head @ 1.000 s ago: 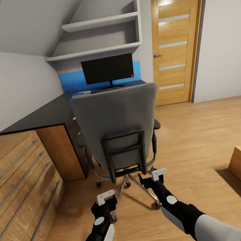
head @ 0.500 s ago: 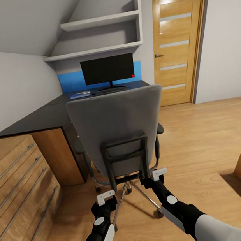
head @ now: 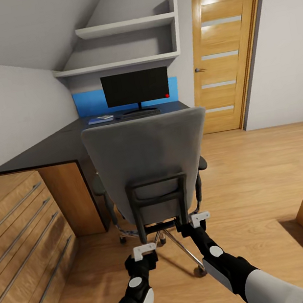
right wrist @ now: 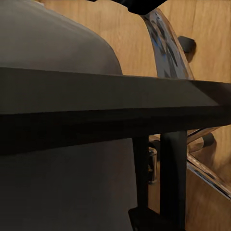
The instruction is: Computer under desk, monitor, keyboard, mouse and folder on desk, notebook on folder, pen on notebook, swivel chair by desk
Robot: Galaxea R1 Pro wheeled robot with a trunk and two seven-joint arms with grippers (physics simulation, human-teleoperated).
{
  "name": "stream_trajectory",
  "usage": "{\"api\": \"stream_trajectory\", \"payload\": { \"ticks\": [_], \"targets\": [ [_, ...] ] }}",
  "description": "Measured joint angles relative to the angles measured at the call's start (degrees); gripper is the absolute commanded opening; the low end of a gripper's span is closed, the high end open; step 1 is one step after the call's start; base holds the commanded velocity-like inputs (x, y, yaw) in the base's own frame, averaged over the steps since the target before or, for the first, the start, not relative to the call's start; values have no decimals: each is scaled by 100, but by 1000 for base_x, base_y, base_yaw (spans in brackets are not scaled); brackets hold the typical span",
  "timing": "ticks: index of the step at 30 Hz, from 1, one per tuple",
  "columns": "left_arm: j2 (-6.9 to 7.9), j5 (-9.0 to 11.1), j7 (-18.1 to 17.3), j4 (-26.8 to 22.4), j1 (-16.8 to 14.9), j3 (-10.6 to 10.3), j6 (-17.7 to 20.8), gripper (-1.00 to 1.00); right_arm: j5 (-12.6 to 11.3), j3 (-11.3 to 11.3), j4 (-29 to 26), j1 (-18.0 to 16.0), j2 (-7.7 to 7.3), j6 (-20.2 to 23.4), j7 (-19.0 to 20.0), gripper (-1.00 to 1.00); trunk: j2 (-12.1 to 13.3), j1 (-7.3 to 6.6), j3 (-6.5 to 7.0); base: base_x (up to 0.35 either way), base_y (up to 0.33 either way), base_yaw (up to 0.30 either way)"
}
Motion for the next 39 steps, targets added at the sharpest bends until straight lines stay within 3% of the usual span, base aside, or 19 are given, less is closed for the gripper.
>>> {"api": "stream_trajectory", "payload": {
  "ticks": [12,16,19,26,27,31,39],
  "targets": [
    [-184,-10,80,-65,0,-127,29,100,0,0,9,0,-3,0,0,100,0,0,0,0,0,0],
    [-266,-18,562,-344,-4,-122,52,100,-6,-8,15,0,-24,0,0,100,0,0,0,0,0,0],
    [-267,-7,727,-388,-8,-112,52,100,-8,-9,17,0,-37,0,0,100,0,0,0,0,0,0],
    [-251,-9,808,-367,-15,29,40,100,-9,-9,60,0,-44,-2,-4,100,0,0,0,0,0,0],
    [-248,-7,792,-355,-13,165,35,100,-10,-9,91,0,-44,-6,-2,100,0,0,0,0,0,0],
    [-245,-7,768,-354,-12,305,-5,100,-10,-9,106,0,-47,-8,-1,100,0,0,0,0,0,0],
    [-207,-23,775,-376,-12,330,-30,100,-4,-8,144,0,-41,-8,-1,100,0,0,0,0,0,0]
  ]
}}
